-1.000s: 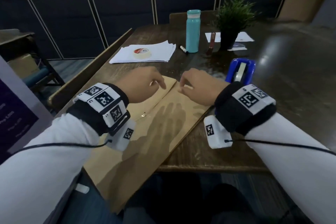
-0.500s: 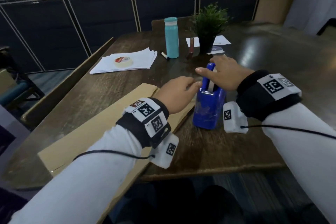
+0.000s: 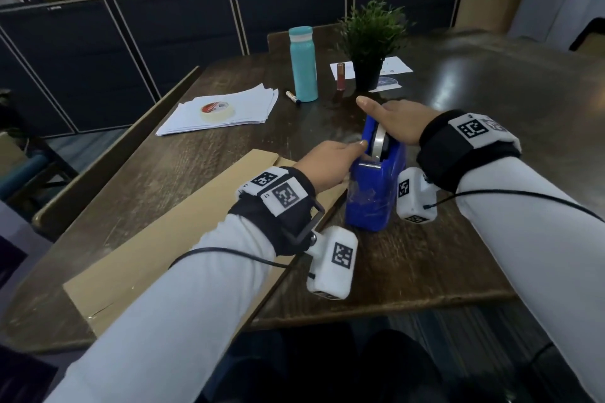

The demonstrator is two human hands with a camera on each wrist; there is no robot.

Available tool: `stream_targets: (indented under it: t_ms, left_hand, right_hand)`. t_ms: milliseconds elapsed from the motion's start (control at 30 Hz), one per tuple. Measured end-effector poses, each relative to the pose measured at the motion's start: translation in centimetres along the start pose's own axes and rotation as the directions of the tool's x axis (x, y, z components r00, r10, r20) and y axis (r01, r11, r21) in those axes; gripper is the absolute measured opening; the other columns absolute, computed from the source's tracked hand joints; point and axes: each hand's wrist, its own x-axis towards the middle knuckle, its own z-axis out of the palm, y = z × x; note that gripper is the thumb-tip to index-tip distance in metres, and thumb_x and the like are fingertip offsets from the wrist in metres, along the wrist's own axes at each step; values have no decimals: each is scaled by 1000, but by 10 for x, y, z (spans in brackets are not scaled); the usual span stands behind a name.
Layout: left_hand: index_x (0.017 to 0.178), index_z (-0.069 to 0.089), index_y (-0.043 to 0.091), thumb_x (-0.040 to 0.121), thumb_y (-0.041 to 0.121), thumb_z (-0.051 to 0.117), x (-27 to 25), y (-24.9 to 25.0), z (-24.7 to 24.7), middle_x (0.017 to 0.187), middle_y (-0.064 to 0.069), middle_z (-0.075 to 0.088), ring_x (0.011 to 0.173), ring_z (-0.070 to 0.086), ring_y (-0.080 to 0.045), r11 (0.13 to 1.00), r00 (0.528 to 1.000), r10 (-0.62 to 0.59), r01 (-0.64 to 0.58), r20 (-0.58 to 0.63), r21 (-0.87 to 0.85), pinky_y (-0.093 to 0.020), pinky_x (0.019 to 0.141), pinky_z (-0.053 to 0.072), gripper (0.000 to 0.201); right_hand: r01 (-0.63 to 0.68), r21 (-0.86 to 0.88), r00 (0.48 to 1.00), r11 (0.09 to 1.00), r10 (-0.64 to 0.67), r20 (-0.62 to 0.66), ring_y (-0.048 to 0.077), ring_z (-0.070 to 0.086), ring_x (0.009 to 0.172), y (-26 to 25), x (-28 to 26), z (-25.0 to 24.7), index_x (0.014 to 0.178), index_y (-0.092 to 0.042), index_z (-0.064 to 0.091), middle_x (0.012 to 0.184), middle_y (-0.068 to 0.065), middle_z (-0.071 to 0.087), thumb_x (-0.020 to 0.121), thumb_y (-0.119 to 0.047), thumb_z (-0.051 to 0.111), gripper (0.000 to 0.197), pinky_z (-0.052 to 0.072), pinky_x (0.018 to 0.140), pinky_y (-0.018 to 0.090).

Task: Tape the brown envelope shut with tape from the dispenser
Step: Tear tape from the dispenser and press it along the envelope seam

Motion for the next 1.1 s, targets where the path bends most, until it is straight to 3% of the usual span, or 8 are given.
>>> stream_targets:
  t_ms: [200, 367, 567, 700, 767, 900, 1000, 1100]
  left_hand:
    - [106, 70, 9, 89, 34, 62, 2, 2, 4, 109, -6, 71, 92, 59, -14, 967, 994, -99, 107, 44, -231, -32, 93, 44, 31]
    - [111, 66, 8, 88, 27, 64, -3, 14, 7, 87, 2, 67, 75, 58, -10, 894, 991, -137, 130, 14, -428, -24, 64, 43, 31]
    - [108, 70, 11, 87, 25, 64, -13, 13, 4, 84, 5, 68, 78, 59, -8, 894, 990, -142, 136, 17, -428, -27, 70, 43, 26]
    - [91, 71, 12, 86, 21, 65, -21, 3, 5, 85, 3, 68, 81, 59, -8, 887, 992, -120, 124, 37, -445, -28, 78, 48, 11]
    - [98, 71, 10, 85, 17, 65, -25, 0, 6, 85, 3, 67, 80, 59, -7, 888, 993, -112, 117, 38, -446, -27, 79, 47, 15]
    - [91, 68, 11, 86, 17, 65, -31, -3, 8, 82, 6, 67, 60, 62, 2, 887, 992, -109, 127, 66, -444, -17, 59, 51, 8]
    - [83, 67, 9, 87, 16, 64, -33, -9, 9, 86, 6, 68, 57, 64, 5, 879, 994, -89, 106, 60, -464, -17, 57, 51, 8]
    - [78, 66, 10, 89, 13, 62, -34, -13, 12, 90, 2, 69, 56, 64, 8, 869, 997, -53, 75, 59, -488, -8, 48, 48, 12]
  right_hand:
    - [-38, -105, 999, 994, 37, -9, 28, 55, 83, -3, 3, -3, 95, -5, 66, 96, 16, 65, 84, -77, 6, 95, 40, 78, 35]
    - [-94, -101, 996, 990, 94, -4, 27, 52, 86, -10, 3, -14, 106, -2, 64, 96, 14, 56, 86, -75, 7, 95, 36, 78, 32]
    - [-116, -90, 993, 989, 115, -16, 27, 51, 85, -10, 5, -14, 111, -3, 63, 104, 17, 60, 86, -76, 10, 93, 36, 77, 33]
    - [-104, -115, 994, 988, 98, -52, 27, 52, 77, -11, 6, -11, 90, -3, 62, 89, 16, 61, 86, -76, 11, 89, 38, 74, 33]
    - [-91, -137, 995, 986, 85, -54, 26, 51, 71, -12, 5, -10, 78, -4, 59, 77, 13, 56, 86, -76, 10, 87, 37, 72, 33]
    - [-92, -142, 995, 986, 86, -49, 28, 53, 76, -12, 5, -13, 83, -3, 60, 84, 15, 57, 85, -76, 10, 89, 39, 74, 33]
    - [-94, -143, 995, 985, 88, -53, 28, 52, 81, -13, 4, -13, 91, -4, 59, 90, 16, 57, 86, -76, 11, 87, 38, 76, 33]
    - [-81, -154, 996, 985, 73, -56, 28, 52, 78, -14, 3, -12, 84, -4, 59, 84, 14, 56, 87, -75, 10, 86, 37, 74, 32]
